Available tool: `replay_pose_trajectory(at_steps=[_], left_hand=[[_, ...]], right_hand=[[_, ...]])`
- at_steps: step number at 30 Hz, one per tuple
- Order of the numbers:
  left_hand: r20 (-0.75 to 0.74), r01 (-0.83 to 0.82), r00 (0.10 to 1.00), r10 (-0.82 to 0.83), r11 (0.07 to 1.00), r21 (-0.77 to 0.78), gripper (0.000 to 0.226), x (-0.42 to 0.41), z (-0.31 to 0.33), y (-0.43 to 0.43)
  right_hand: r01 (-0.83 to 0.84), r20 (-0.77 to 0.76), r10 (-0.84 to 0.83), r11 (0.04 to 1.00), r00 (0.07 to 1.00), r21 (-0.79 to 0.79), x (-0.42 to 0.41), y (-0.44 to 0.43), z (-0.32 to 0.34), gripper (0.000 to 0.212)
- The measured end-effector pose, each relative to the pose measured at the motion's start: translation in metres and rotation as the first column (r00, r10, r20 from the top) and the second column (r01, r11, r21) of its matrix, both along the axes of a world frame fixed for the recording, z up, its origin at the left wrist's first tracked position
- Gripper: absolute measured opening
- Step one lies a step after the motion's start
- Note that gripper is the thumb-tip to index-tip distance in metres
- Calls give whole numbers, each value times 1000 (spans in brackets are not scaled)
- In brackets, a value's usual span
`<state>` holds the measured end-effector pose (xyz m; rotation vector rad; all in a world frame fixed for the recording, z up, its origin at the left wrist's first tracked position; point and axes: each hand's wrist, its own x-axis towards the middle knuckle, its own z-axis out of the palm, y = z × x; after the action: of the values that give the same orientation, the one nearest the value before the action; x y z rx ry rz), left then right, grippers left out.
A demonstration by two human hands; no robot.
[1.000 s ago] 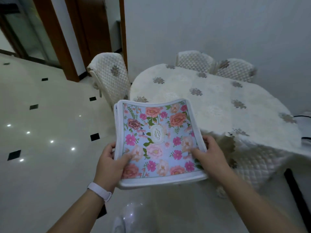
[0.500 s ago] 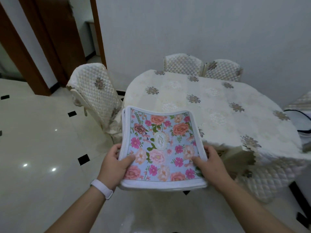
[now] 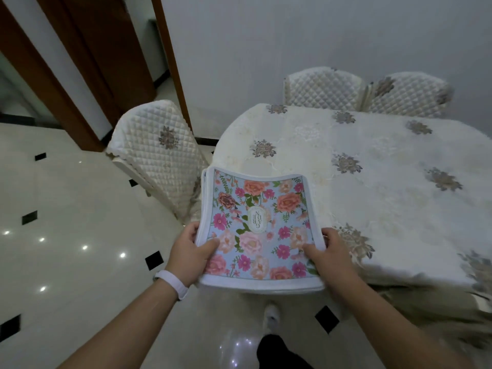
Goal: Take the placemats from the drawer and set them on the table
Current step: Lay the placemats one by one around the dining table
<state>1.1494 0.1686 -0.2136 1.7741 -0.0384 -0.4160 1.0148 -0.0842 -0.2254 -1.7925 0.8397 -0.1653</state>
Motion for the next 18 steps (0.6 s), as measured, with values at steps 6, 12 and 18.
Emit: replay_pose_trajectory(at_steps=[6, 12, 18], left_hand=[[-31, -64, 997, 68, 992, 112, 25, 69, -22, -50], [-118, -44, 991, 62, 988, 148, 24, 114, -54, -76], [-204, 22, 979, 22, 977, 211, 28, 152, -82, -82]], right_hand=[[-74, -52, 76, 997, 996, 35, 85, -57, -26, 31], [-82, -121, 89, 994, 989, 66, 132, -80, -49, 34], [-26, -197, 48, 993, 979, 111, 146, -69, -82, 31]])
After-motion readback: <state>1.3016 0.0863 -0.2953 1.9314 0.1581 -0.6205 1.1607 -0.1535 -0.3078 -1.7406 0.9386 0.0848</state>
